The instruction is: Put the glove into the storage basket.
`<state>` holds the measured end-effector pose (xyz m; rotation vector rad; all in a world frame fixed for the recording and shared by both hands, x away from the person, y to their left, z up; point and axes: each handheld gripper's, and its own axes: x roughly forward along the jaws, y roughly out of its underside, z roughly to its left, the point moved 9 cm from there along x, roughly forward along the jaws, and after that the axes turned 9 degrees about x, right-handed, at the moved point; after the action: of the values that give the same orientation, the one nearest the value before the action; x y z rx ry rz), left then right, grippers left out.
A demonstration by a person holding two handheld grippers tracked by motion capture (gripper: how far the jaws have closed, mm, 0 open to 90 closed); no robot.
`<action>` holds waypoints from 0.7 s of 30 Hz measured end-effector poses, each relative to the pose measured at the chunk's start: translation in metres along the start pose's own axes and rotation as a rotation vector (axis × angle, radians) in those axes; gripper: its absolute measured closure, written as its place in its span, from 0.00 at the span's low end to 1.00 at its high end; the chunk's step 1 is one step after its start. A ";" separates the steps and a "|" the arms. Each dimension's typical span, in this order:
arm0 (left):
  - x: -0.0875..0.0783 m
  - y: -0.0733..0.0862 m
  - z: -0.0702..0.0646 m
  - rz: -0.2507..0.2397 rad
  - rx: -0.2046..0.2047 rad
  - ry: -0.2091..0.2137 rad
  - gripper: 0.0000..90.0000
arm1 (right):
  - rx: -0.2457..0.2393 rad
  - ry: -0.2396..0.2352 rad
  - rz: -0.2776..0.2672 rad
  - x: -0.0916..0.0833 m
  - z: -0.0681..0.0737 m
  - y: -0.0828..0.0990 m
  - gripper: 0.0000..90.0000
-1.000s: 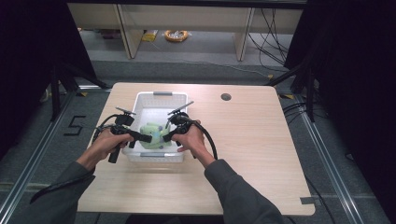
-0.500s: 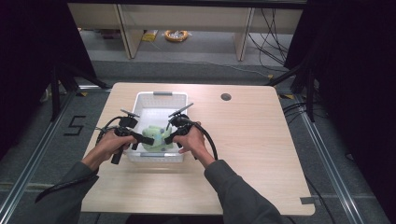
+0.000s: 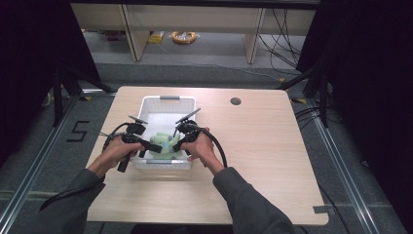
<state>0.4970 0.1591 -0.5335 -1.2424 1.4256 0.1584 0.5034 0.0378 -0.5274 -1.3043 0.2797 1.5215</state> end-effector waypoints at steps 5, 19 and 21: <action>0.004 0.002 0.000 0.022 0.003 -0.009 0.68 | -0.013 0.041 0.017 0.002 0.001 0.000 0.78; -0.006 -0.006 0.000 0.024 -0.015 -0.058 0.46 | -0.060 0.097 0.004 -0.011 0.002 -0.006 0.65; -0.007 -0.006 0.000 0.029 -0.022 -0.056 0.44 | -0.057 0.092 0.000 -0.015 0.005 -0.008 0.64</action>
<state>0.5001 0.1604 -0.5247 -1.2261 1.3969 0.2274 0.5043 0.0361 -0.5096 -1.4213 0.2968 1.4810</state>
